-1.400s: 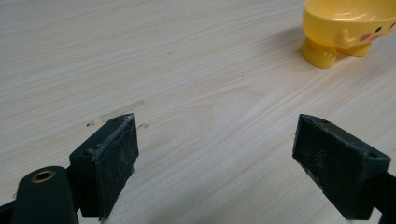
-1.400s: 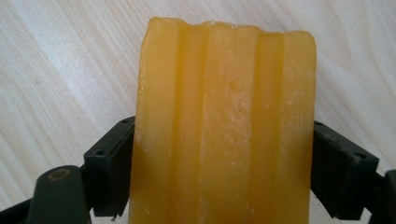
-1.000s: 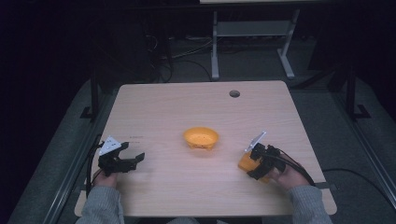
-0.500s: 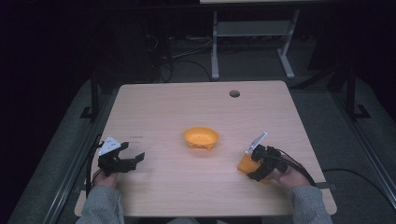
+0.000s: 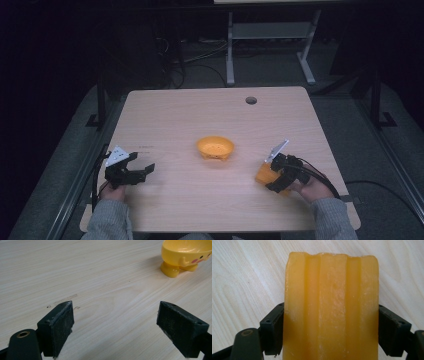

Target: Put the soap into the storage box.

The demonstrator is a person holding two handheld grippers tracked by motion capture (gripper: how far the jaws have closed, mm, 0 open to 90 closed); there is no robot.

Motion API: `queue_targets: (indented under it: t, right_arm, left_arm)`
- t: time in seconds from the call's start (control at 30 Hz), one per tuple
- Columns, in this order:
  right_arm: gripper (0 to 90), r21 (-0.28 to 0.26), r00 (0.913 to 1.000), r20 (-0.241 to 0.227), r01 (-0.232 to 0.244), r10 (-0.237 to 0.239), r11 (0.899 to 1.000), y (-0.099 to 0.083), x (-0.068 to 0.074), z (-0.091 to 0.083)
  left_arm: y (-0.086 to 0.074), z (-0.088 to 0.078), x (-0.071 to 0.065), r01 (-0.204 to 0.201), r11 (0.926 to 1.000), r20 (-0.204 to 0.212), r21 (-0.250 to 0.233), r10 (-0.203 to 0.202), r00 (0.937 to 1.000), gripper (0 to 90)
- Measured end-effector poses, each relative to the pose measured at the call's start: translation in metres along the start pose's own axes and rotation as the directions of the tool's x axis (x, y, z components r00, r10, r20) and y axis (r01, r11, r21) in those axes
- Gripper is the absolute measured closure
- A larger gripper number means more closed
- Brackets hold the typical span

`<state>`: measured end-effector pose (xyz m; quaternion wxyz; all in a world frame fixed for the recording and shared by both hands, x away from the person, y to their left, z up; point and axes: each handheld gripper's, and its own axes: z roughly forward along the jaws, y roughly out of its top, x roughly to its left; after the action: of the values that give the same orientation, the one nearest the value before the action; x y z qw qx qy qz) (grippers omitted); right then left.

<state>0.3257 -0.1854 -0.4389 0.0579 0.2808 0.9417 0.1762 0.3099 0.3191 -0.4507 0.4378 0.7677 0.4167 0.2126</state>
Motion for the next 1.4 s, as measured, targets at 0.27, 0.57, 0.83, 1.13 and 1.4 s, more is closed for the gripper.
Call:
queue_targets:
  t: [0.27, 0.57, 0.83, 1.13, 1.4]
  right_arm:
    - [21.3, -0.013, 0.9999, -0.006, 0.009, -0.009, 1.000, 0.007, -0.003, -0.007]
    - [21.3, -0.038, 0.9997, -0.012, 0.022, -0.023, 0.999, 0.019, -0.010, -0.013]
    - [21.3, -0.040, 0.9994, -0.013, 0.033, -0.033, 0.999, 0.028, -0.017, -0.018]
    - [21.3, -0.038, 0.9986, -0.016, 0.050, -0.050, 0.998, 0.041, -0.020, -0.022]
    - [21.3, -0.045, 0.9968, -0.014, 0.078, -0.079, 0.996, 0.057, -0.021, -0.025]
  left_arm:
    - [0.000, 0.000, 0.000, 0.001, 1.0000, 0.002, 0.001, -0.001, 1.0000, 13.8]
    - [0.000, 0.000, -0.001, 0.011, 0.9999, 0.004, -0.012, -0.011, 0.9999, 13.8]
    - [0.000, 0.000, 0.000, 0.012, 0.9999, 0.004, -0.009, -0.012, 0.9999, 13.8]
    - [0.000, -0.001, 0.000, 0.009, 0.9999, 0.003, -0.010, -0.009, 1.0000, 13.8]
    - [0.000, -0.001, 0.000, 0.014, 0.9998, 0.004, -0.013, -0.014, 0.9999, 13.8]
